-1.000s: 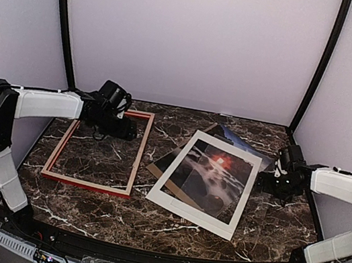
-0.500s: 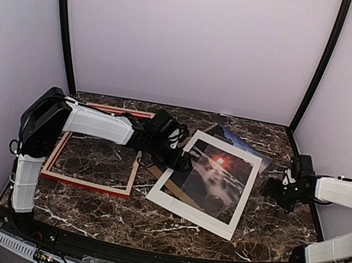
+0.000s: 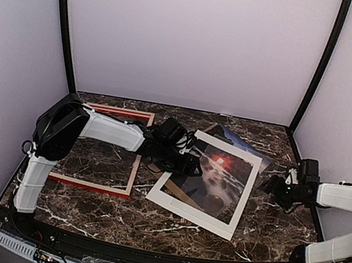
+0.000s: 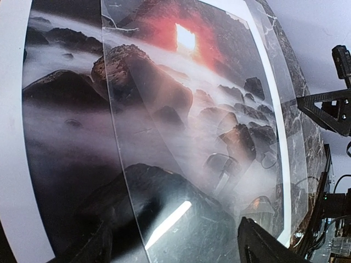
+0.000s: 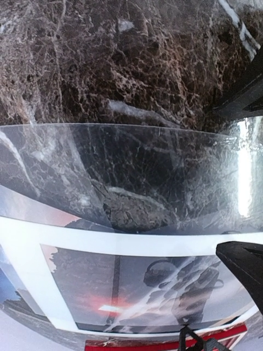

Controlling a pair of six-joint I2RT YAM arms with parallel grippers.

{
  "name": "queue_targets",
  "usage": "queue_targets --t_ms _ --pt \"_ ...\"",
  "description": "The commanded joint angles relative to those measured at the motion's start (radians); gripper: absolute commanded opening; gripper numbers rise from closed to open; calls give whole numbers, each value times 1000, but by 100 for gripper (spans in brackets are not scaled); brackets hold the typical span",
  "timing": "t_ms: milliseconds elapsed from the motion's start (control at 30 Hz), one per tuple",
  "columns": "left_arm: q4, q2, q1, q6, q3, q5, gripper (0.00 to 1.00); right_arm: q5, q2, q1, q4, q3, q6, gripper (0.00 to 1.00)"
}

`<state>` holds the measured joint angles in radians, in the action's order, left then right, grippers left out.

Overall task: Put the photo into the frame
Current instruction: Pick up the glass panel from the mat board.

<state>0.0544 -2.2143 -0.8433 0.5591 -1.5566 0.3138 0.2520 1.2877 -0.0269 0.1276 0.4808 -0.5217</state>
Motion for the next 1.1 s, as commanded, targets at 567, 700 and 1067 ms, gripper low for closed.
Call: queue_targets --t_ms 567,700,1067 --pt "-86 -14 -31 114 121 25 71 479 -89 115 -200 -23 -54 50" --pt "-87 0 -30 110 135 12 71 531 -92 116 -199 -20 -29 47" --pt "-90 33 -30 91 139 15 71 603 -45 114 -221 -14 -12 31"
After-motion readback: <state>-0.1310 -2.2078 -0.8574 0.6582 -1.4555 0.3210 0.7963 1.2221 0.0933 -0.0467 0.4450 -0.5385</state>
